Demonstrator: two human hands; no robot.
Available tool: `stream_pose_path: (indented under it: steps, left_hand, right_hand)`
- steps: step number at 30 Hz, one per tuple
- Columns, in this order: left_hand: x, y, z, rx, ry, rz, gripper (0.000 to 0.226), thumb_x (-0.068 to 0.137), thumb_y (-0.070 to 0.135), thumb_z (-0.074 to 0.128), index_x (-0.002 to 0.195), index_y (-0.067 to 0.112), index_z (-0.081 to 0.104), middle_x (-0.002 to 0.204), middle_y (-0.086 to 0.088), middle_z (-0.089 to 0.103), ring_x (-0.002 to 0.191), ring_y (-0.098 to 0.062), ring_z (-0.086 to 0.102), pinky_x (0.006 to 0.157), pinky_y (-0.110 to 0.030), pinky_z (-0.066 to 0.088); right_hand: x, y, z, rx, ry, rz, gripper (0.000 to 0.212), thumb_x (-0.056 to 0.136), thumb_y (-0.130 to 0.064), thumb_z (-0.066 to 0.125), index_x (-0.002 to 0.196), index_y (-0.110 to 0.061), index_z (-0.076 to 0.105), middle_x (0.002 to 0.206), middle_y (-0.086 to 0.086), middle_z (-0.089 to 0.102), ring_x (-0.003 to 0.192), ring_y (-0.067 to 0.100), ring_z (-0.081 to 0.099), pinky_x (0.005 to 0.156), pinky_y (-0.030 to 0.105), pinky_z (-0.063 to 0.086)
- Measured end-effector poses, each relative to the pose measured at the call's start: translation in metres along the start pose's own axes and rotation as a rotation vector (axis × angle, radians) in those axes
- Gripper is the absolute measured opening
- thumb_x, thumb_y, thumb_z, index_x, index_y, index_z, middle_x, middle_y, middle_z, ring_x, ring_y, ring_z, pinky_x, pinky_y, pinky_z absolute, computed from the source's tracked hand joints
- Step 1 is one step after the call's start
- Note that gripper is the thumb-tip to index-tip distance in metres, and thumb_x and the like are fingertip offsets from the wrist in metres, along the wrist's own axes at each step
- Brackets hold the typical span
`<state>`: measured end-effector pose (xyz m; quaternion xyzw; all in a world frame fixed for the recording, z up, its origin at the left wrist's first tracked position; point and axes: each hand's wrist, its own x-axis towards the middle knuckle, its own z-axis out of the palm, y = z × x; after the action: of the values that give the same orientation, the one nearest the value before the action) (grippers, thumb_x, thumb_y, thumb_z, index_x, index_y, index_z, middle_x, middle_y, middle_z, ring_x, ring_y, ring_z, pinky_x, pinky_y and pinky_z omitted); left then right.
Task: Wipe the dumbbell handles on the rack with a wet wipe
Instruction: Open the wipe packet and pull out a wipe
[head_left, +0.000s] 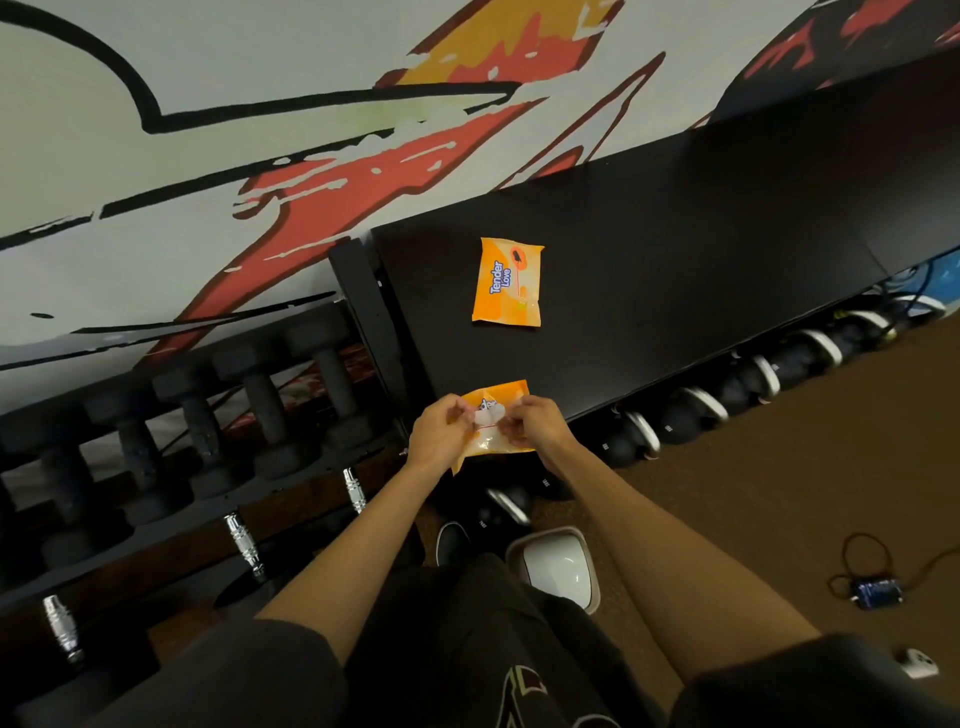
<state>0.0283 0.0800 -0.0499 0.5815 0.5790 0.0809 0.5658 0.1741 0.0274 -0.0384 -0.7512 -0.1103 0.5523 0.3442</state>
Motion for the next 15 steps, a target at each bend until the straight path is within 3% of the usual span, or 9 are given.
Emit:
stream_pose_path:
  steps: [3, 5, 7, 8, 11, 15]
  left_hand:
    - [-0.004, 0.006, -0.005, -0.160, -0.047, -0.037, 0.014, 0.094, 0.014, 0.055, 0.081, 0.017, 0.061, 0.098, -0.007, 0.070, 0.098, -0.026, 0.066, 0.092, -0.044, 0.053]
    - [-0.006, 0.013, -0.010, -0.271, -0.062, -0.059, 0.015, 0.098, 0.014, 0.051, 0.085, 0.013, 0.059, 0.107, -0.012, 0.067, 0.102, -0.028, 0.066, 0.087, -0.038, 0.056]
    - [-0.008, 0.019, -0.018, -0.405, -0.081, -0.112, 0.017, 0.101, 0.015, 0.046, 0.086, 0.016, 0.054, 0.116, -0.008, 0.065, 0.102, -0.026, 0.068, 0.078, -0.032, 0.055]
    - [-0.009, 0.022, -0.024, -0.447, -0.101, -0.142, 0.017, 0.102, 0.018, 0.045, 0.086, 0.019, 0.052, 0.119, -0.001, 0.066, 0.103, -0.024, 0.068, 0.081, -0.035, 0.052]
    - [-0.010, 0.027, -0.040, -0.447, -0.124, -0.135, 0.016, 0.103, 0.023, 0.043, 0.089, 0.021, 0.051, 0.120, 0.009, 0.066, 0.107, -0.018, 0.065, 0.095, -0.053, 0.046]
    - [-0.014, 0.038, -0.052, -0.346, -0.004, 0.042, 0.014, 0.103, 0.019, 0.042, 0.093, 0.015, 0.052, 0.115, 0.001, 0.066, 0.105, -0.014, 0.065, 0.089, -0.038, 0.053]
  right_hand:
    - [0.001, 0.000, 0.000, 0.004, 0.022, 0.018, 0.021, 0.082, 0.005, 0.045, 0.072, -0.007, 0.059, 0.063, 0.009, 0.058, 0.056, 0.017, 0.052, 0.056, 0.027, 0.042]
    - [0.002, 0.000, -0.001, 0.008, 0.040, 0.010, 0.019, 0.081, 0.004, 0.045, 0.074, -0.006, 0.060, 0.064, 0.010, 0.058, 0.057, 0.018, 0.051, 0.055, 0.027, 0.041]
    - [0.002, 0.002, -0.004, 0.011, 0.066, -0.008, 0.019, 0.080, 0.004, 0.045, 0.072, -0.006, 0.058, 0.066, 0.013, 0.058, 0.060, 0.020, 0.049, 0.054, 0.029, 0.039]
    - [0.002, 0.003, -0.006, 0.012, 0.081, -0.014, 0.019, 0.080, 0.004, 0.044, 0.070, -0.006, 0.058, 0.067, 0.013, 0.058, 0.060, 0.020, 0.049, 0.055, 0.030, 0.039]
    - [0.002, 0.002, -0.012, -0.017, 0.115, -0.036, 0.020, 0.083, -0.001, 0.047, 0.068, -0.009, 0.058, 0.071, 0.011, 0.062, 0.066, 0.019, 0.052, 0.062, 0.032, 0.042]
    - [0.006, -0.004, -0.018, -0.101, 0.151, -0.077, 0.022, 0.087, -0.011, 0.051, 0.069, -0.017, 0.061, 0.078, 0.001, 0.067, 0.074, 0.017, 0.055, 0.070, 0.034, 0.044]
